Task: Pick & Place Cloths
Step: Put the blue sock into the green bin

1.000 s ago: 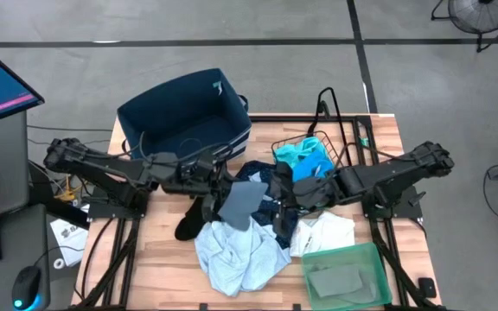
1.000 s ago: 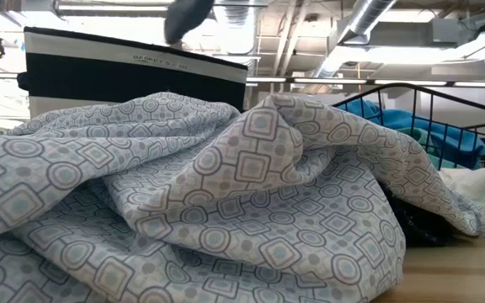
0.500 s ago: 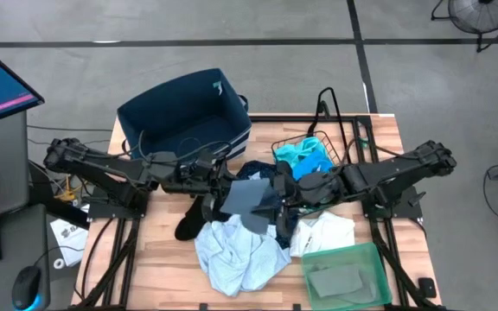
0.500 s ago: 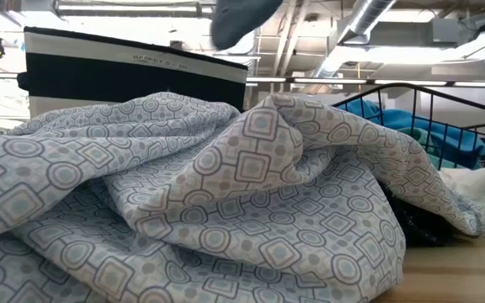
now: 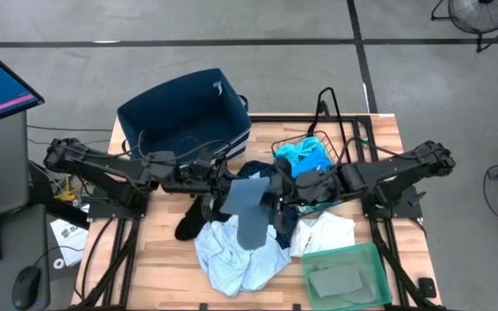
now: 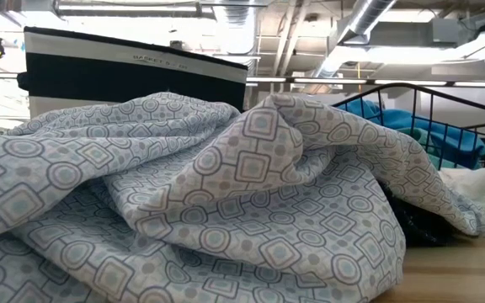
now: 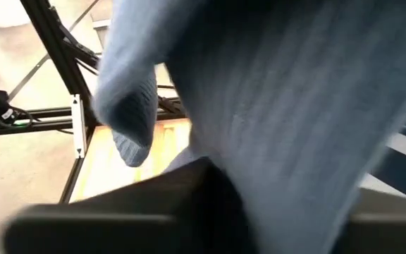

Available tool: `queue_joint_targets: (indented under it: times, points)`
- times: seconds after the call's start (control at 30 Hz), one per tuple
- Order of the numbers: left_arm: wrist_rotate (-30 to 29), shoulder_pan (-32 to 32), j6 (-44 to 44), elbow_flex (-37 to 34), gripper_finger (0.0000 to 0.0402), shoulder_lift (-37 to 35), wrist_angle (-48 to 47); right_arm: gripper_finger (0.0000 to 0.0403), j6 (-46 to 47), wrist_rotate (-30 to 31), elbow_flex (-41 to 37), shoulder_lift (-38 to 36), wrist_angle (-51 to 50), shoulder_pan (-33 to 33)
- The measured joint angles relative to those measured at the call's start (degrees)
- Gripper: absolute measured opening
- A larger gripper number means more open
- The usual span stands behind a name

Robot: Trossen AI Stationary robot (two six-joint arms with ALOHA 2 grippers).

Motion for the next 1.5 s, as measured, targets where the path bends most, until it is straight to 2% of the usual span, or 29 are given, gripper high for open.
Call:
queue_joint_targets:
  times: [0.07,0.1,0.2,0.3,0.4,0.5,0.83,1.0,1.1,1.23,1.5]
  points:
    - [0.0,0.0,0.0,0.0,0.0000,0.0,0.1,0.0024,0.1,0.0,0.0,0.0,0.0,-0.4]
    - [0.0,0.0,0.0,0.0,0.0000,0.0,0.1,0.0014,0.1,0.1,0.0,0.0,0.1,-0.5]
    - [-0.5,0.0,0.0,0.0,0.0001,0.0,0.3,0.0006,1.0,2.9,0.0,0.0,0.2,-0.5]
    - [-4.1,0.0,0.0,0.0,0.0005,0.0,0.4,0.0004,1.1,5.8,0.0,-0.4,0.1,-0.3]
    - [-5.0,0.0,1.7,0.0,0.0019,0.0,0.4,0.0002,1.9,6.7,0.0,-1.2,-0.3,-0.3]
    - [-4.3,-0.4,4.5,0.0,0.0046,0.0,0.5,0.0002,2.6,8.2,0.0,-2.8,-0.1,-0.3]
    - [-4.0,-1.1,4.7,0.0,0.0176,0.0,0.8,0.0001,6.5,14.0,0.0,-12.9,-3.1,2.3]
    - [-4.0,-1.1,4.9,0.0,0.0213,0.0,0.3,0.0000,8.5,16.8,0.0,-18.1,-6.6,6.4]
    - [-4.0,-1.1,5.9,0.0,0.0222,0.0,0.0,0.0000,14.0,17.0,0.0,-20.9,-12.8,9.7]
    - [-4.0,-1.1,5.9,0.0,0.0222,0.0,-0.2,0.0000,26.3,17.1,0.0,-23.0,-23.8,15.1]
    - [-4.0,-0.9,5.9,0.0,0.0213,0.0,-0.2,0.0000,59.4,17.8,0.0,-19.0,-50.1,30.4]
